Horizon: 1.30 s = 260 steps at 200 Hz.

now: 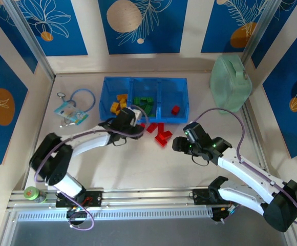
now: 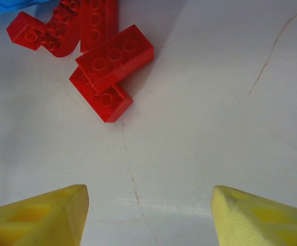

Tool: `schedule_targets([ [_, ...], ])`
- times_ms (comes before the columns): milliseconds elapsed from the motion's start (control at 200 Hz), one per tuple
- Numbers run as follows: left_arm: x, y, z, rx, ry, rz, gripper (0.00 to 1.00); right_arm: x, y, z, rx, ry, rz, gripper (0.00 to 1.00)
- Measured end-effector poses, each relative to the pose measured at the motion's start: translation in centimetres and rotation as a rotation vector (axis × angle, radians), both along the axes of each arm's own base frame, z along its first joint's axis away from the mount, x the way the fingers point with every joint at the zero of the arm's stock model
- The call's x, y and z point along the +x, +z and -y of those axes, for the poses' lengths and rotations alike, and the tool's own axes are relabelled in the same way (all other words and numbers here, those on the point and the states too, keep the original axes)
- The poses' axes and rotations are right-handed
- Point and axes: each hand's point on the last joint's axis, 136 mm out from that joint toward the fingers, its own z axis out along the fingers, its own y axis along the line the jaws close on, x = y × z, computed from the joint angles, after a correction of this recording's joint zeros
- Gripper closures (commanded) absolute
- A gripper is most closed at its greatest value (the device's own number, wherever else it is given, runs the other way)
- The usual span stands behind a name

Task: Sort the legos into containers by color
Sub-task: Place the lego in the container.

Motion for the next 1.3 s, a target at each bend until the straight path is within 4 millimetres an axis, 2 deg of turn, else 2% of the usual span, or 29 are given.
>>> schedule_targets([
  [60, 1.4, 1.4, -2.4, -0.021, 0.072, 0.026, 0.7, -0.1, 0.0, -0.1, 0.005, 0.0, -0.004, 0.35],
  [140, 3.1, 2.1, -5.1, -0.023, 0.153, 0.033, 0.7, -0.1, 0.0, -0.2, 0.012, 0.002, -0.009, 0.35],
  [270, 5.6, 2.3, -8.0, -0.013, 0.236, 0.015, 0.7, -0.2, 0.0, -0.3, 0.016, 0.006, -0.011, 0.35],
  [415, 7.8, 1.4, -9.0, 0.002, 0.273, -0.018, 0.71, -0.3, 0.0, -0.3, 0.016, 0.008, -0.013, 0.35],
  [640, 10.6, -0.1, -8.8, 0.029, 0.284, -0.069, 0.7, -0.4, 0.0, -0.4, 0.016, 0.013, -0.014, 0.35],
  [705, 11.4, 0.0, -8.8, 0.038, 0.286, -0.072, 0.61, -0.4, 0.0, -0.4, 0.016, 0.013, -0.014, 0.34],
  [795, 12.4, 0.6, -8.9, 0.049, 0.29, -0.067, 0.34, -0.4, 0.0, -0.4, 0.015, 0.013, -0.015, 0.32],
  [881, 13.0, 1.6, -9.0, 0.044, 0.299, -0.052, 0.26, -0.4, -0.1, -0.3, 0.013, 0.013, -0.017, 0.31],
  [1016, 12.1, 2.4, -9.2, 0.036, 0.297, -0.031, 0.24, -0.4, -0.1, -0.4, 0.014, 0.013, -0.018, 0.23],
  [1191, 7.7, 3.6, -9.2, 0.03, 0.283, -0.002, 0.24, -0.2, -0.9, -0.6, -0.012, 0.021, -0.049, 0.19],
  [1301, 4.5, 4.8, -8.1, 0.019, 0.243, 0.05, 0.24, 0.7, -1.1, -1.4, -0.046, 0.039, -0.077, 0.19],
])
